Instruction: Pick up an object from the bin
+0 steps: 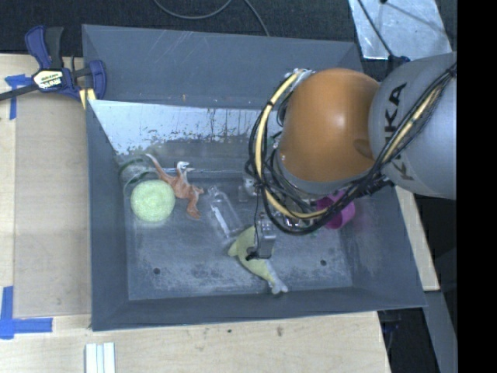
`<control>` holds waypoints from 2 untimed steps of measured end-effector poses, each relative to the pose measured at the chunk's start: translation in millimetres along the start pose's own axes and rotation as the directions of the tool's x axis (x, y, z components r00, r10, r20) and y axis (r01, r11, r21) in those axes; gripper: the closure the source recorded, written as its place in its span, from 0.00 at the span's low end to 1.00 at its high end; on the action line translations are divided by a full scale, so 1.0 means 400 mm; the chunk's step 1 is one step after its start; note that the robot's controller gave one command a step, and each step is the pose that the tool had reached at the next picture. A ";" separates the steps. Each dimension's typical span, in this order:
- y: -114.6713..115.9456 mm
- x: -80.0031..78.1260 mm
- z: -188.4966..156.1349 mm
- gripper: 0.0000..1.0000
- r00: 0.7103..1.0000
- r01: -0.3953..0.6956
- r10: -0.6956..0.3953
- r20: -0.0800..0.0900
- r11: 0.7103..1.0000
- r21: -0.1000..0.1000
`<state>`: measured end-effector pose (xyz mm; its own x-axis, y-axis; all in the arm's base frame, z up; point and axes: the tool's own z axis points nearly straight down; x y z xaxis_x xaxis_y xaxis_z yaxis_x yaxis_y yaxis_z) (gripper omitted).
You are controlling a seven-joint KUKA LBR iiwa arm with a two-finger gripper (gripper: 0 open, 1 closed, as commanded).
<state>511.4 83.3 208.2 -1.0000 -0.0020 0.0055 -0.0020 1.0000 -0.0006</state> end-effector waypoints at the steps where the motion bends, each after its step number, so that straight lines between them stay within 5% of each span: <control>1: -0.001 -0.004 -0.012 0.00 1.000 -0.002 0.002 0.009 1.000 -0.001; 2: -0.054 -0.027 0.102 0.00 0.993 -0.116 0.116 0.011 0.993 -0.003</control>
Offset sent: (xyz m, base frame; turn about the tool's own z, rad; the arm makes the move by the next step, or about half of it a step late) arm 0.0266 -0.0665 -0.1382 0.3535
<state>522.0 61.7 167.4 -0.9935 0.1140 -0.0053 0.1140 0.9935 0.0015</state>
